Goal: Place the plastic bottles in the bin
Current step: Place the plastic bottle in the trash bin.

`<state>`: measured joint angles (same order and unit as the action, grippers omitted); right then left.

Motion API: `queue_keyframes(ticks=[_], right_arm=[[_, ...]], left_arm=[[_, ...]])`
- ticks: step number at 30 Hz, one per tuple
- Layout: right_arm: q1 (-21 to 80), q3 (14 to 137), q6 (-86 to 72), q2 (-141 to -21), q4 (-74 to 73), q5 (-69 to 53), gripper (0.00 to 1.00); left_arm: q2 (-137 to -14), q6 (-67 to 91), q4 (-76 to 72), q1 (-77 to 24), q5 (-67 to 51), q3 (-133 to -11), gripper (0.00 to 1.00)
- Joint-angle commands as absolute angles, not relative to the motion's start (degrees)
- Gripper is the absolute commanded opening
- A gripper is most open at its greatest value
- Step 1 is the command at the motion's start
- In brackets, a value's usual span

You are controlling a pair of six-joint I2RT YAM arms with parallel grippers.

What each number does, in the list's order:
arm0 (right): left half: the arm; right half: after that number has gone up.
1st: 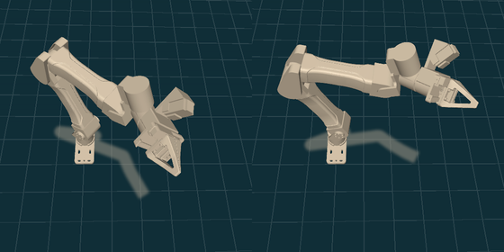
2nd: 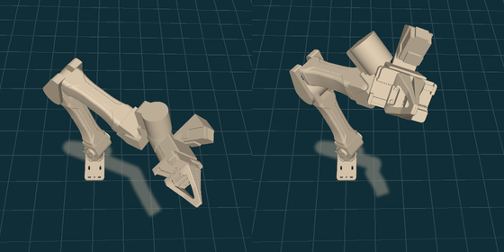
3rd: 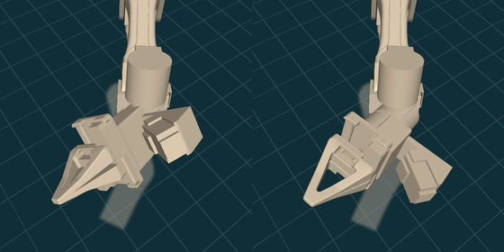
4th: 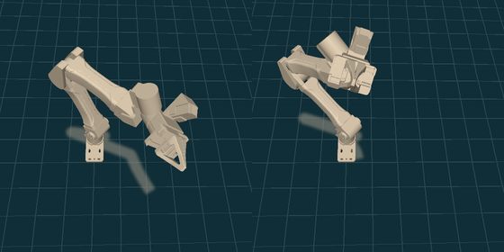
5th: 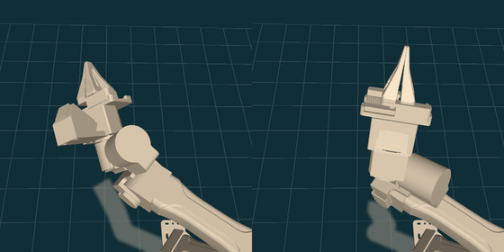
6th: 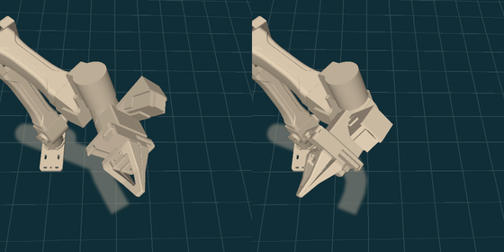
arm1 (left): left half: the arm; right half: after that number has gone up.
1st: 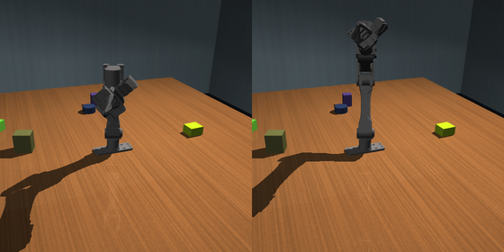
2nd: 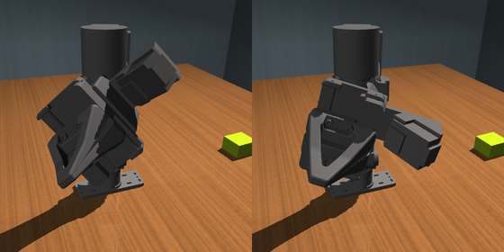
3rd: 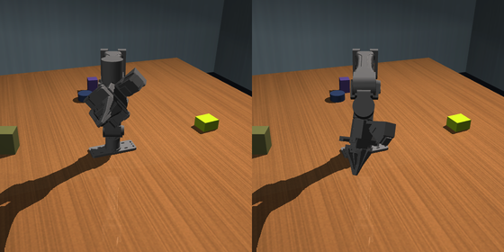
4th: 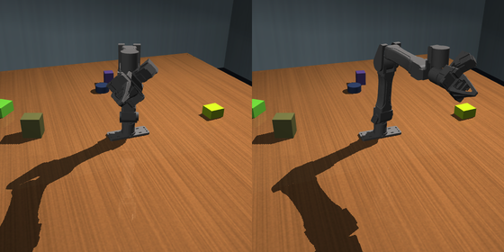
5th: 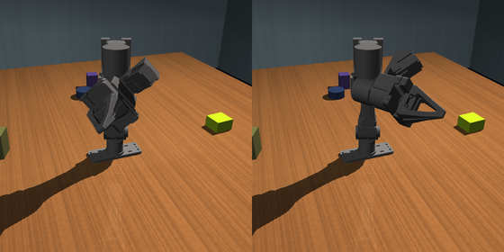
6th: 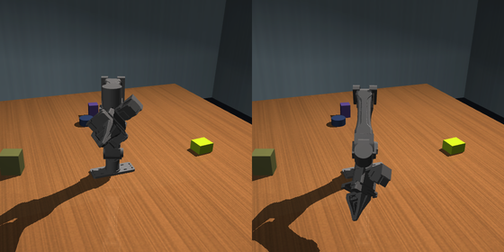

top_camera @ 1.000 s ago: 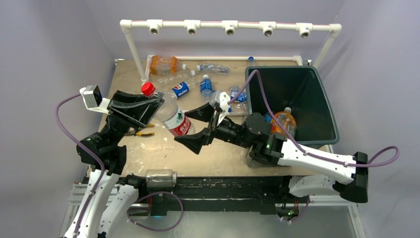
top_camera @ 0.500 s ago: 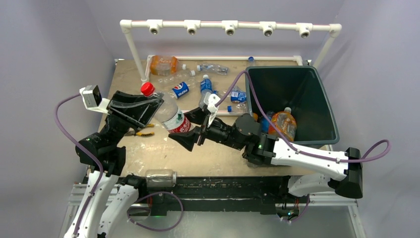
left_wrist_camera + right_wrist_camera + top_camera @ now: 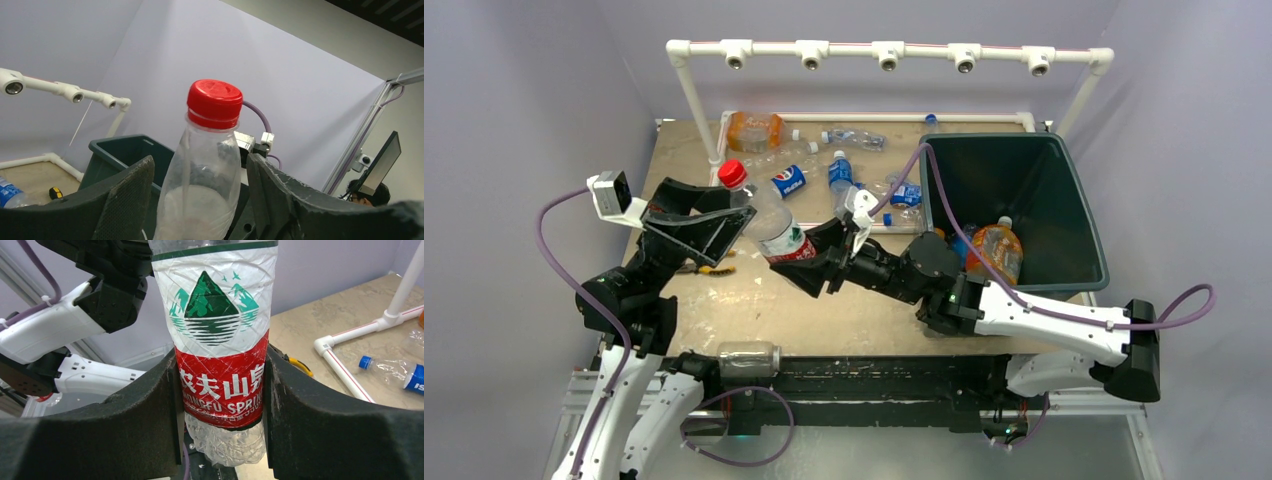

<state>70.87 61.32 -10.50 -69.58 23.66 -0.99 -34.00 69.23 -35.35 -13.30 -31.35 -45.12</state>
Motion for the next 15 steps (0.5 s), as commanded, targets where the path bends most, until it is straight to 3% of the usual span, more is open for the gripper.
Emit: queue_keyframes(ticks=[1,15], right_arm=[[71.03,59.41,-11.69,-66.54,31.05,-0.86,0.40],[71.02,57.35,-14.68,-65.99,36.15,-1.00,0.40]], left_arm=[[-33.53,67.96,-35.93,-13.62,-32.50,-46.51,0.68],[-35.06,65.23,-33.09,-15.12,-41.44,-45.19,0.69]])
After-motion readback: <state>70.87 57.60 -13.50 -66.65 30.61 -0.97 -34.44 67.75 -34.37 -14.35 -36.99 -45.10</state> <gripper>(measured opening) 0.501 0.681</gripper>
